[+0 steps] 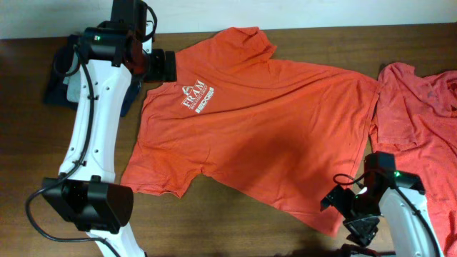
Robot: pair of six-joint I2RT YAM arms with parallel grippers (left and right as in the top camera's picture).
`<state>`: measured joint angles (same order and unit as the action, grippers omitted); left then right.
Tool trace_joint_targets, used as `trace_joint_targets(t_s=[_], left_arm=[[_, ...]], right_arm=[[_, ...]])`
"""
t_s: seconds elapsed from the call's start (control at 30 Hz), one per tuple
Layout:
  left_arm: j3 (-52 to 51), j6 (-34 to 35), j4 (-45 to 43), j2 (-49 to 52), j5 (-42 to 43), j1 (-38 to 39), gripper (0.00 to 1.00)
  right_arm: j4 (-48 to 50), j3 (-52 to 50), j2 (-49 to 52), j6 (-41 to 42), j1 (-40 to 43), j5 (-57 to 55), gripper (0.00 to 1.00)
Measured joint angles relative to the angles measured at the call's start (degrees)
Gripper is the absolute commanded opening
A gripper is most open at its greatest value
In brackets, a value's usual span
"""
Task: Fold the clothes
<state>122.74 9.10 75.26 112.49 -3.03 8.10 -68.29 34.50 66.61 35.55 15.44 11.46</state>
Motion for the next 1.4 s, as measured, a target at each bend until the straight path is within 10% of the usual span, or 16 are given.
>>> trace_joint_targets(t_s=[1.4], left_arm=[[0.0, 0.0, 0.0, 0.0, 0.0, 0.0, 0.99]], right_arm=[[13.1, -10.1, 0.0, 6.4, 0.0, -0.5, 0.49]])
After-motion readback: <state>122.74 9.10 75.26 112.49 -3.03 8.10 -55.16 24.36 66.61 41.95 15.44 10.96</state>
